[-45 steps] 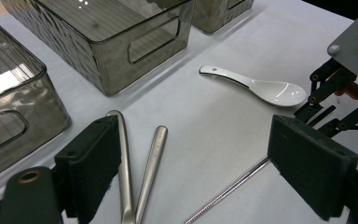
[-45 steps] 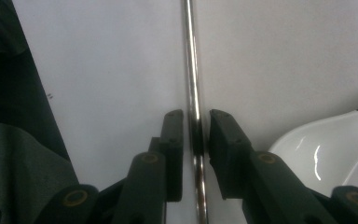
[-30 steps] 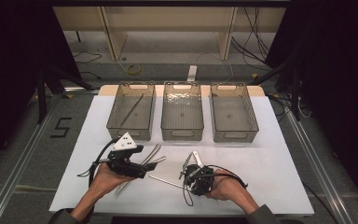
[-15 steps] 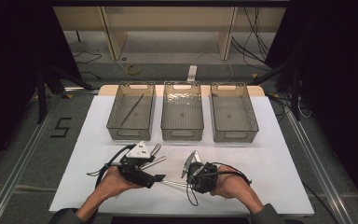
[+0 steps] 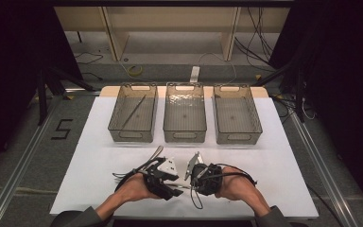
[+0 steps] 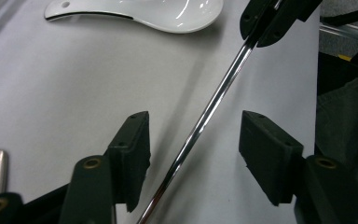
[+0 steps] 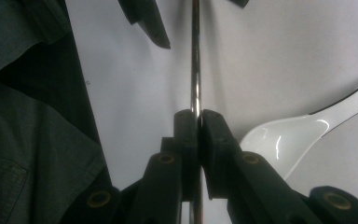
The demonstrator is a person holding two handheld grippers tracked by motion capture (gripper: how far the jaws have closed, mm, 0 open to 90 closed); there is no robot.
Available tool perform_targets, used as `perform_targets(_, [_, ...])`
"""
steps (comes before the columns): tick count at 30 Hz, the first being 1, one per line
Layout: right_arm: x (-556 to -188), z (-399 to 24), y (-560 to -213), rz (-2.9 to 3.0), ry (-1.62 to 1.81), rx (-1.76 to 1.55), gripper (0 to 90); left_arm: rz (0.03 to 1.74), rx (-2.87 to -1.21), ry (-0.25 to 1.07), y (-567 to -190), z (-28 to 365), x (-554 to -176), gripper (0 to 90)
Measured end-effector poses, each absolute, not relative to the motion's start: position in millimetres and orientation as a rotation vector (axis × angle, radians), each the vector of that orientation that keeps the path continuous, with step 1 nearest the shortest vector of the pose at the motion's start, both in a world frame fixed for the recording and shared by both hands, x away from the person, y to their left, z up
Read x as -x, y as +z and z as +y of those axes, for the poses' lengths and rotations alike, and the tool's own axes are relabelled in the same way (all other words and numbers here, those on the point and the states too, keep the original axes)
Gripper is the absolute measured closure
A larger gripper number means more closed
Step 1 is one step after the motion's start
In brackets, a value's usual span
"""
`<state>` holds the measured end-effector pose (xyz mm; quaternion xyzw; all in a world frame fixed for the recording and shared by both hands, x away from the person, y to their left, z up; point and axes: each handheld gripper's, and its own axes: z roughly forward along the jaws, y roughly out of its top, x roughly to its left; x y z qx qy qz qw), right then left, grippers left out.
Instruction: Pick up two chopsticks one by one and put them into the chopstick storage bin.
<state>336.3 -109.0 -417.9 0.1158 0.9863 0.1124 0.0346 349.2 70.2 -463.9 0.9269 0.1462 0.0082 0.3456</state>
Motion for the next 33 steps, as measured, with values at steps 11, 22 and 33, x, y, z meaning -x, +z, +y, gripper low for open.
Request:
perform_targets(11, [-333.2, -108.7, -411.9, 3.033, 0.350, -0.325, 85.9, 0.267, -2.453, 0.015, -466.0, 54.0, -347.2, 67.8])
perform_targets(22, [-333.3, -116.6, -404.2, 3.002, 0.448, -0.266, 80.1, 0.161, -2.458, -0.002, -450.3, 56.6, -340.9, 84.7])
perform_targets(33, [-341.0, -140.0, -371.3, 2.760, 0.866, -0.545, 41.7, 0.373, -2.418, 0.092, -430.2, 82.4, -355.5, 85.2])
